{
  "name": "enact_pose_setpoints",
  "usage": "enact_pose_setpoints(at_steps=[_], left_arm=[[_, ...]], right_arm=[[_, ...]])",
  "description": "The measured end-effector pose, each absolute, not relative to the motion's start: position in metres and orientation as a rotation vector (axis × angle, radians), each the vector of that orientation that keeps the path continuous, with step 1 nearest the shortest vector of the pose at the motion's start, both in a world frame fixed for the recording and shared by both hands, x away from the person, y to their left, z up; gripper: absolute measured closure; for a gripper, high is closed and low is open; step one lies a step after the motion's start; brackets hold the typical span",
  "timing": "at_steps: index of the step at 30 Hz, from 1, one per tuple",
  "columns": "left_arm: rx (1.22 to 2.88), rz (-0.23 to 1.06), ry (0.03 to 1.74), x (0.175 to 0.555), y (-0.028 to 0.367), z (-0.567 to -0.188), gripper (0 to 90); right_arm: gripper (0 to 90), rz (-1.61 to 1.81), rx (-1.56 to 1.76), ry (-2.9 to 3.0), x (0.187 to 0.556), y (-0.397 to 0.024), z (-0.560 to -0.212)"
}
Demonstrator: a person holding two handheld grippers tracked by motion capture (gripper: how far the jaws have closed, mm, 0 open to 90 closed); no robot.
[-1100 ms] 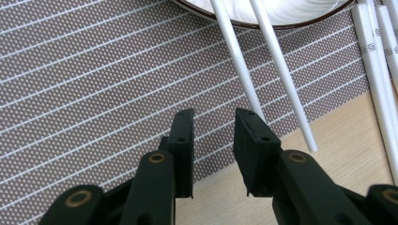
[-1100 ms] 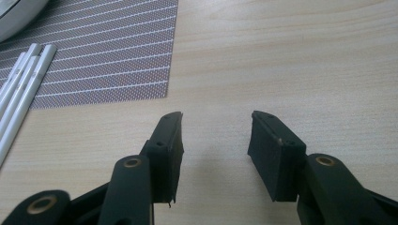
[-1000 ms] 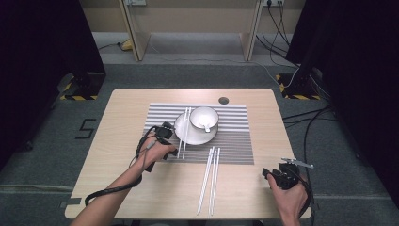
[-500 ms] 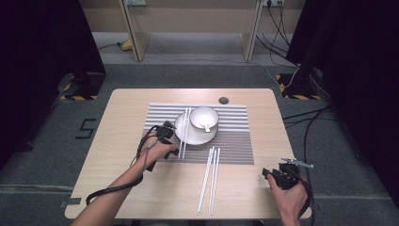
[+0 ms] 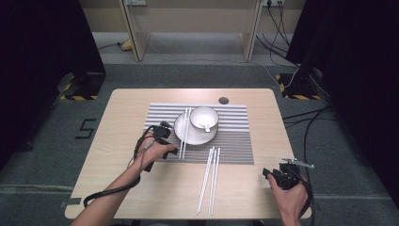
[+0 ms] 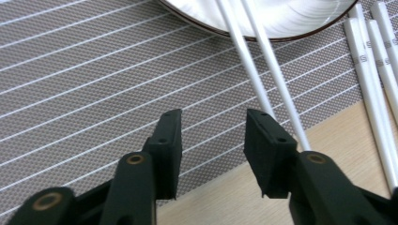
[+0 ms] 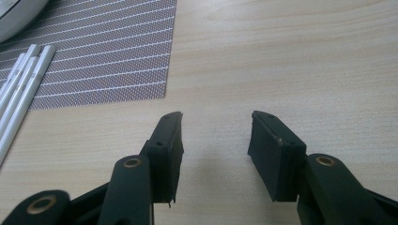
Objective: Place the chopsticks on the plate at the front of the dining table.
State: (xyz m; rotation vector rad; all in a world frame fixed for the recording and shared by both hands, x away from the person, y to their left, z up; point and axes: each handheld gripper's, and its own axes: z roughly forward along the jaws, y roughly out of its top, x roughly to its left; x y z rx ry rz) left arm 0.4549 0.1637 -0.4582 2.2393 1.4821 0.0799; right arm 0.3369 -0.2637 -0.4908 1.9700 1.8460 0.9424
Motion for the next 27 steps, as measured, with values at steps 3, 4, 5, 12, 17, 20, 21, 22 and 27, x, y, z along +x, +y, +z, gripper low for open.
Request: enact_pose_setpoints(at_steps=[3,4,5,12,17,20,21,22,27], left_arm=[[2.216,0.107,1.464,0.452,0.169,-0.456,52.3],[2.21,0.115,1.459,0.451,0.171,-0.455,50.6],[2.2,0.13,1.451,0.45,0.173,-0.455,49.1],[2.152,0.243,1.393,0.441,0.184,-0.451,39.4],[2.132,0.308,1.346,0.433,0.192,-0.448,37.5],[2.112,0.317,1.339,0.428,0.196,-0.448,37.2],[2.106,0.321,1.334,0.426,0.197,-0.448,37.2],[2.098,0.326,1.328,0.425,0.199,-0.448,37.2],[2.074,0.33,1.318,0.418,0.207,-0.451,37.2]], right_arm=[[54.3,0.942,1.963,1.848,0.337,-0.263,-0.491],[54.3,0.941,1.962,1.848,0.337,-0.263,-0.491],[54.3,0.941,1.962,1.847,0.337,-0.263,-0.491],[54.1,0.943,1.964,1.846,0.337,-0.262,-0.491],[54.1,0.944,1.958,1.845,0.337,-0.262,-0.491],[54.1,0.946,1.956,1.846,0.337,-0.262,-0.491],[54.1,0.947,1.955,1.845,0.337,-0.262,-0.491],[54.1,0.947,1.955,1.846,0.337,-0.262,-0.491],[53.9,0.948,1.957,1.842,0.337,-0.262,-0.491]])
